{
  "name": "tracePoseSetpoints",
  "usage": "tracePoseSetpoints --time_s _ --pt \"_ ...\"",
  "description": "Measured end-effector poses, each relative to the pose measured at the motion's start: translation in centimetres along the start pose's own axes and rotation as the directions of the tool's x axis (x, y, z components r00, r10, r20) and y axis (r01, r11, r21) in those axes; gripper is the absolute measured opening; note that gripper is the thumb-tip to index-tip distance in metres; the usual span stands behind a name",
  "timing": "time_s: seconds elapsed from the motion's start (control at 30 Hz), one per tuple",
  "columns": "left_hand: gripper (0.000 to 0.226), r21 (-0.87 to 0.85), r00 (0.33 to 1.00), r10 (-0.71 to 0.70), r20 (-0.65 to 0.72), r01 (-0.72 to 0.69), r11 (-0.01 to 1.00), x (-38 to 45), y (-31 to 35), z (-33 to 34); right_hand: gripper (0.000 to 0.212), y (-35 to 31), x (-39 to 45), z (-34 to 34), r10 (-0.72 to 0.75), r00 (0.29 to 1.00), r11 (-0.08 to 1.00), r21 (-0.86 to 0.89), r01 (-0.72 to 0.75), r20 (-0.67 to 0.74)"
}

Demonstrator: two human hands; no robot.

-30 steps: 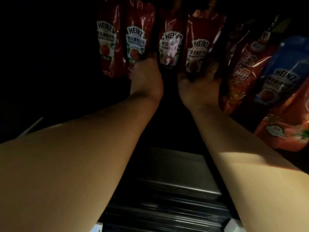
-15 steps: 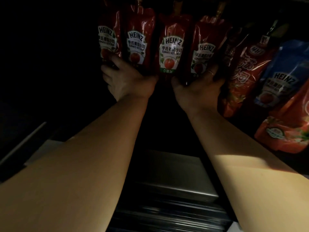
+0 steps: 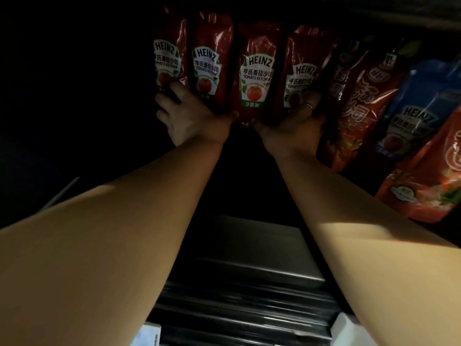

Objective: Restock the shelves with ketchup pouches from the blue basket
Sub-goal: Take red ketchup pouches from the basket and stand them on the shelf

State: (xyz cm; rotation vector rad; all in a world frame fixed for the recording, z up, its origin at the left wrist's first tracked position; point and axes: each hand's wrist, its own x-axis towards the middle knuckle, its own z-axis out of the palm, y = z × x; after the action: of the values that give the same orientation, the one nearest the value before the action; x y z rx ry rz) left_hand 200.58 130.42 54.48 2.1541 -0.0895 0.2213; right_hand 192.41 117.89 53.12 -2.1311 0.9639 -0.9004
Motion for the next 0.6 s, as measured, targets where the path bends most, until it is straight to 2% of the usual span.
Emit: tracePoseSetpoints --time_s 0.2,0.3,0.37,0.4,0.53,0.6 --pt "0.12 -0.033 0.998 0.05 0.037 -0.049 0.998 -0.8 -0.8 -1.7 0.099 0.1 -1.0 -1.0 -0.061 0.998 0.997 0.045 0.062 -0.017" --pt "0.073 0.068 0.991 0.134 -0.03 -0.131 0.989 -1.4 -1.7 -2.9 0.093 0.2 -1.4 -1.4 -0.076 0.997 0.997 0.003 0.076 -0.008" --pt "0.039 0.078 0.984 0.177 -0.01 -0.175 0.981 -1.9 -2.4 -4.0 0.095 0.1 -1.8 -1.7 -0.072 0.997 0.997 -0.026 0.072 0.009" --pt "0.03 0.069 0.981 0.195 0.013 -0.196 0.978 -2.2 -2.9 -4.7 0.096 0.0 -2.1 -1.8 -0.069 0.997 0.997 -0.044 0.07 0.02" --pt "0.025 0.042 0.955 0.278 0.101 -0.283 0.958 -3.0 -4.7 -7.5 0.088 -0.5 -3.5 -2.6 -0.104 0.994 0.978 -0.18 0.108 0.032" --pt "0.024 0.03 0.952 0.274 0.136 -0.28 0.96 -3.1 -5.9 -8.8 0.079 -0.7 -4.3 -3.3 -0.124 0.99 0.961 -0.241 0.137 0.071"
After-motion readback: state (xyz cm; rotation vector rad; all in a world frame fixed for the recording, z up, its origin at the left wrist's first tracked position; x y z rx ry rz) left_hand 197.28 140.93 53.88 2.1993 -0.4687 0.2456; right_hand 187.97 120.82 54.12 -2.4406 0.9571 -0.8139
